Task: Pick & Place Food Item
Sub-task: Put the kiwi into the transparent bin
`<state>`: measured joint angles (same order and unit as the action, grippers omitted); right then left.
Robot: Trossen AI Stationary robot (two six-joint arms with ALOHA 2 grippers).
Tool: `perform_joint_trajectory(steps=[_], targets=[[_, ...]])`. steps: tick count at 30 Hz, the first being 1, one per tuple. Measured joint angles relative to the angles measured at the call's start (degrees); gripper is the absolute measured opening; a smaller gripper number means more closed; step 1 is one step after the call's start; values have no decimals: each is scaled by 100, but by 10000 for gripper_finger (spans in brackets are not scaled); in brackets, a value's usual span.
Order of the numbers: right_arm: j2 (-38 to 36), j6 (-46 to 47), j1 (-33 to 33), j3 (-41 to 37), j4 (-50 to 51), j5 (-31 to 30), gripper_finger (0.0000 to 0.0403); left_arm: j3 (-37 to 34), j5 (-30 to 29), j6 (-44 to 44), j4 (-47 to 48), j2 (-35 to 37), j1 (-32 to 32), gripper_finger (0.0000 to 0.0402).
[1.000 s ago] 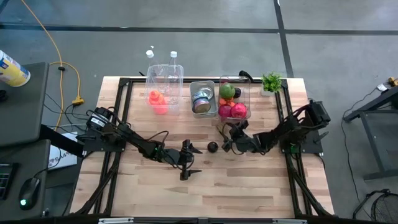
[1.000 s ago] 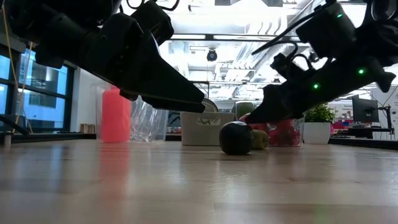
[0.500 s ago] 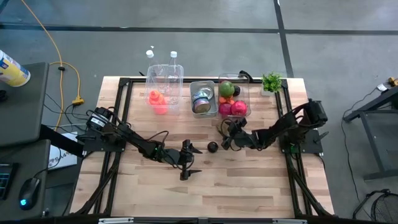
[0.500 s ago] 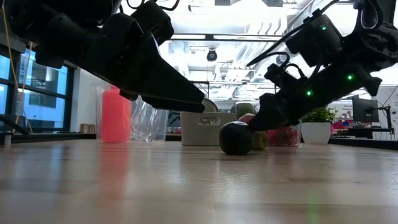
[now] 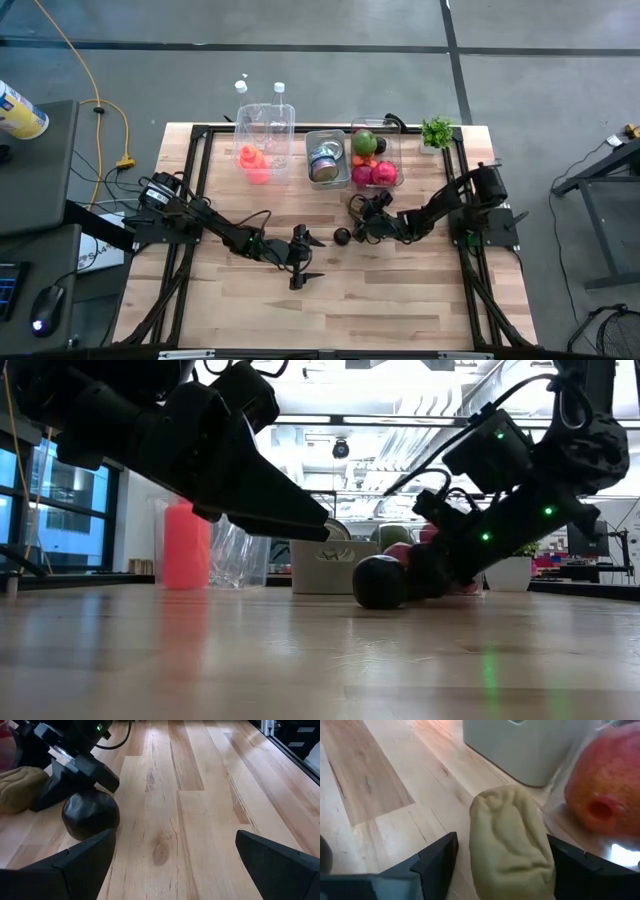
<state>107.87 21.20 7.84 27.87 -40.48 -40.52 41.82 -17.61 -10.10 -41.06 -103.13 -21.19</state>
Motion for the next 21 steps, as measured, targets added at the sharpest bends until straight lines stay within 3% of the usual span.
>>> perform_joint_trajectory(steps=[7, 14, 17, 21], targets=[[3, -92, 88, 83, 38, 144, 238, 0, 0, 2, 80, 0, 0, 399], [3, -709, 341, 82, 5, 149, 133, 0, 0, 2, 70, -94, 0, 399], [-120, -1017, 518, 77, 31, 180, 127, 0, 0, -127, 16, -269, 4, 399], [-669, -1377, 870, 75, 181, -341, 127, 0, 7, -270, -25, -385, 46, 399]])
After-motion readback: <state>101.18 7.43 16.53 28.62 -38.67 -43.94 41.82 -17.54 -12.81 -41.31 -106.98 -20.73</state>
